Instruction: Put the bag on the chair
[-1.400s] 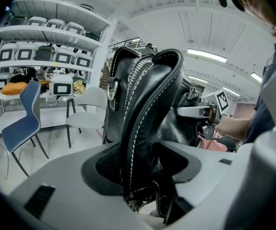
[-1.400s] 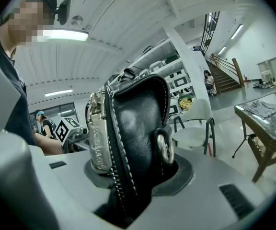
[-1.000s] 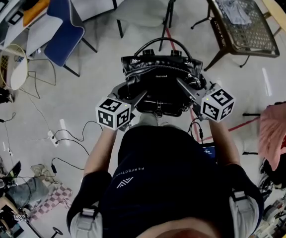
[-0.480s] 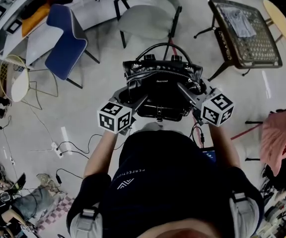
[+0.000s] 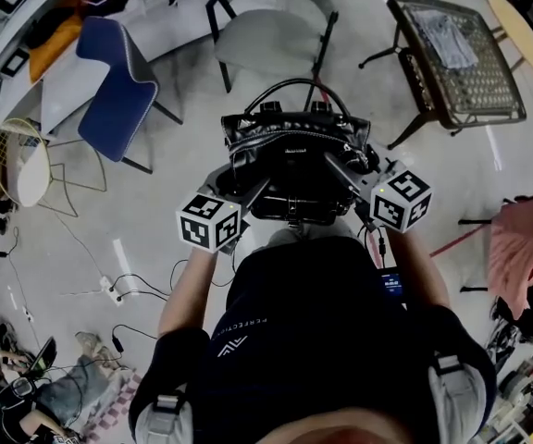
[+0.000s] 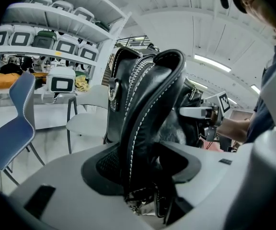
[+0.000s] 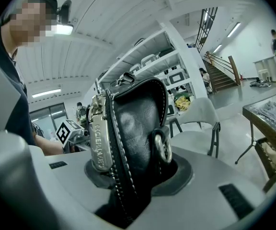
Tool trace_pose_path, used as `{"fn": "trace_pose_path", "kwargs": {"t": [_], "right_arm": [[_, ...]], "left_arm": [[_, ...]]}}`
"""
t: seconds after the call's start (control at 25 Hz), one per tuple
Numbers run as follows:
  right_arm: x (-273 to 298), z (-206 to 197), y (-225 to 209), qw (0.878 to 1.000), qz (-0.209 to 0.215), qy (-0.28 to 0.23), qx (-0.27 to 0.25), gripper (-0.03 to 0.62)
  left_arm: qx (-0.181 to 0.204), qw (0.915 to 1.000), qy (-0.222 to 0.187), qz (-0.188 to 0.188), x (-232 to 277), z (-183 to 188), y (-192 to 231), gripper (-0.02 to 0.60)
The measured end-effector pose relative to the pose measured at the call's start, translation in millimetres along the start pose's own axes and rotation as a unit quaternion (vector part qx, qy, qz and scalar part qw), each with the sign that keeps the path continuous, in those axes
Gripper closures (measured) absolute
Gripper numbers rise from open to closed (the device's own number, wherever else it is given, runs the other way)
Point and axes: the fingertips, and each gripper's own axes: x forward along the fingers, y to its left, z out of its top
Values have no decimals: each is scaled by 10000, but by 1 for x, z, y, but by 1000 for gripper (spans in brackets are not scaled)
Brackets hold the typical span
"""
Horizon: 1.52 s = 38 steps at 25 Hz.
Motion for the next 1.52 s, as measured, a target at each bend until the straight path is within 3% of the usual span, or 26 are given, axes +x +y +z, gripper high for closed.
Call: {"fn": "trace_pose_path", "kwargs": {"t": [0.16, 0.56, 0.8, 1.16, 1.52], "right_arm": [[26, 13, -33, 9999, 88, 93, 11, 434], [25, 15, -33, 9998, 168, 96, 37, 436], [55, 52, -105, 9992, 336, 208, 67, 436], [88, 86, -167, 9979, 619, 210, 1, 439], [95, 98, -191, 9976, 673, 116, -131, 439]], "left_arm": [[-118, 9999, -10, 73, 26, 17, 25, 347], [-167, 9997, -34, 158, 26, 18, 23, 347], [-332, 9990, 5, 302, 83, 66, 54, 348], [-398, 9975, -77, 587, 130, 110, 85, 348], [-392, 9972, -136, 628, 151, 125, 93, 350]]}}
